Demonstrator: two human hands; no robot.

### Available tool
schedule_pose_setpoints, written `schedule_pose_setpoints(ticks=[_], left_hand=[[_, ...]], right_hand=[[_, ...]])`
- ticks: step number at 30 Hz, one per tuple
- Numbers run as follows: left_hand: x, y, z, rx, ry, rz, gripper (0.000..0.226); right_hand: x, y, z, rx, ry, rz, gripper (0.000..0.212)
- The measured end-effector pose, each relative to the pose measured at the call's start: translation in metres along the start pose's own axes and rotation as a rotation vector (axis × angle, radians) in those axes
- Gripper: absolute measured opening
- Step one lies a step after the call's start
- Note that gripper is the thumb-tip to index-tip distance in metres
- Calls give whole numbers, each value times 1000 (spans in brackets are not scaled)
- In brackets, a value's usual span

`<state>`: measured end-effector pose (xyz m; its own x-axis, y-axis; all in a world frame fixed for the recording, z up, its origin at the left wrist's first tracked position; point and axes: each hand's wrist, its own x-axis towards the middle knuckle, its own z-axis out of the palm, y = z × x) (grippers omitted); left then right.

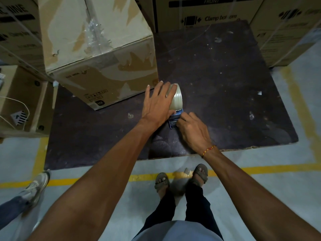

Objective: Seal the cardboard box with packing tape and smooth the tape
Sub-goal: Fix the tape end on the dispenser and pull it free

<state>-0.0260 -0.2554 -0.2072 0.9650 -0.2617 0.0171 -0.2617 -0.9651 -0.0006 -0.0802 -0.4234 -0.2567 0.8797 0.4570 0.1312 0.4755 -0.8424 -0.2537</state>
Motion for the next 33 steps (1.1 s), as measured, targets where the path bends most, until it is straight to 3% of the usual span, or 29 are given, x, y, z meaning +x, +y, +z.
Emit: schedule_pose_setpoints(ticks=[7, 15, 20, 25, 28, 30, 33], left_hand=[[7, -8, -5, 3, -59, 95, 95], [38, -23, -24, -102, -366, 173, 98], [46, -24, -23, -252, -463, 159, 95], [42, -24, -17, -369, -394, 130, 85], [25, -15, -13, -288, -194, 170, 81], [14, -6, -8, -242, -80, 186, 84], [5, 2, 4, -191, -83, 163, 98]], right_hand=[[-8, 1, -1, 10, -11, -39, 9], [-23, -1, -4, 33, -88, -76, 11], [-42, 2, -8, 59, -89, -102, 12], [-41, 8, -11, 70, -157, -116, 6], [-36, 12, -13, 58, -168, -116, 6], [-37, 12, -14, 50, -167, -107, 7], [-42, 8, -13, 38, -157, -75, 8]])
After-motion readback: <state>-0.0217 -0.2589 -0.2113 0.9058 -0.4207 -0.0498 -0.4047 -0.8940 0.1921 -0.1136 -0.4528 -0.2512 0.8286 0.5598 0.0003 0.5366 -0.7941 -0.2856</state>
